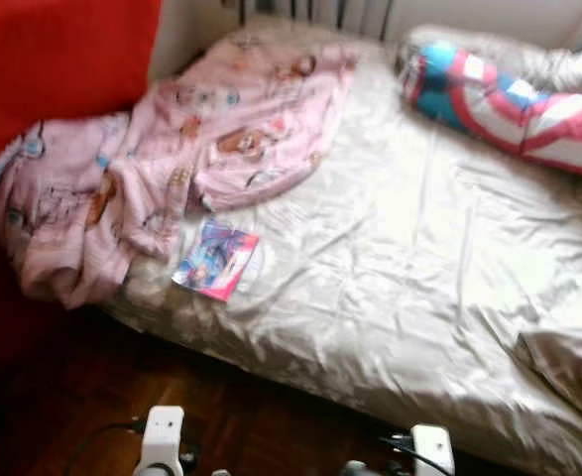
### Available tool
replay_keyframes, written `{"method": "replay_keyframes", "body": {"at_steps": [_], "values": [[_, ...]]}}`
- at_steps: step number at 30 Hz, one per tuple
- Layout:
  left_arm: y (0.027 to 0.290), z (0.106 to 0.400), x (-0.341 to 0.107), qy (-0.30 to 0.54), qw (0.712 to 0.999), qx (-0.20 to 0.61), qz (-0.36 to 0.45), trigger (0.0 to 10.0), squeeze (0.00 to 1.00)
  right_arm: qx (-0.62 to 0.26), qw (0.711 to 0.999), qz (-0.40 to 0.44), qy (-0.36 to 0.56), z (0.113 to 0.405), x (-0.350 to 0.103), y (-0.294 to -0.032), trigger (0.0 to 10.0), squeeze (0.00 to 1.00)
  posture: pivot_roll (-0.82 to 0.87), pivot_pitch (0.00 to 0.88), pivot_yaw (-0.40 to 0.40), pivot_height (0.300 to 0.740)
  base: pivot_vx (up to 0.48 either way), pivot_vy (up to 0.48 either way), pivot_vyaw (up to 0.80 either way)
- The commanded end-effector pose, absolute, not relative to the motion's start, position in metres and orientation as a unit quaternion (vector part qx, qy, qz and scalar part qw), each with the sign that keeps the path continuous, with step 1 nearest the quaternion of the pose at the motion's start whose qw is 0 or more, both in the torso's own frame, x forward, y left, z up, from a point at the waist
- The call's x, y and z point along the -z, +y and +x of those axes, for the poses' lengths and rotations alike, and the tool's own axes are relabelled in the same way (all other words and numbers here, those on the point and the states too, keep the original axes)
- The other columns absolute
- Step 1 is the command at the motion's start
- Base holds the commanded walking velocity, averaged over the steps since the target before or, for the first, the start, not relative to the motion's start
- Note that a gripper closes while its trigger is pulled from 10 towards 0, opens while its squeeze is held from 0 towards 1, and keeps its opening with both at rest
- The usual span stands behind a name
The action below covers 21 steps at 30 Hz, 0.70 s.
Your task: Clean up the room
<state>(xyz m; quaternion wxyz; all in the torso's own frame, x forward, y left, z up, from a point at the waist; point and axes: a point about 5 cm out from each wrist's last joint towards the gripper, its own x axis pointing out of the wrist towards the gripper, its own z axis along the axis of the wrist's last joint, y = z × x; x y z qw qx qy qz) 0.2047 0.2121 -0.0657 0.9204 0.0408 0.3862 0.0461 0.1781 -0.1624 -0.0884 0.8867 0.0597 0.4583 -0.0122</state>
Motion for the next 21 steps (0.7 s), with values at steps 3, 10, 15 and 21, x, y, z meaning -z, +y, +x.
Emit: {"method": "replay_keyframes", "body": {"at_steps": [3,10,15,21], "values": [[0.2065,0.1943,0.0729,0.405,0.913,-0.04,0.037,10.0,0.0,0.028,0.884,0.054,0.464,0.1742,0.0895,-0.1746,10.0,0.0,0.03,0.223,-0.029,0.74,0.0,-0.331,-0.76],[0.208,0.1943,0.0729,0.408,0.911,-0.041,0.037,10.0,0.0,0.03,0.885,0.054,0.461,0.1752,0.0889,-0.1745,10.0,0.0,0.03,0.221,-0.029,0.74,0.0,-0.334,-0.65],[0.2082,0.1958,0.0722,0.408,0.911,-0.041,0.037,10.0,0.0,0.031,0.887,0.055,0.456,0.1765,0.0882,-0.1745,10.0,0.0,0.03,0.221,-0.029,0.74,0.0,-0.334,0.0],[0.2085,0.1965,0.0718,0.408,0.912,-0.04,0.038,10.0,0.0,0.032,0.888,0.055,0.455,0.1768,0.088,-0.1743,10.0,0.0,0.03,0.221,-0.029,0.74,0.0,-0.332,0.0]]}}
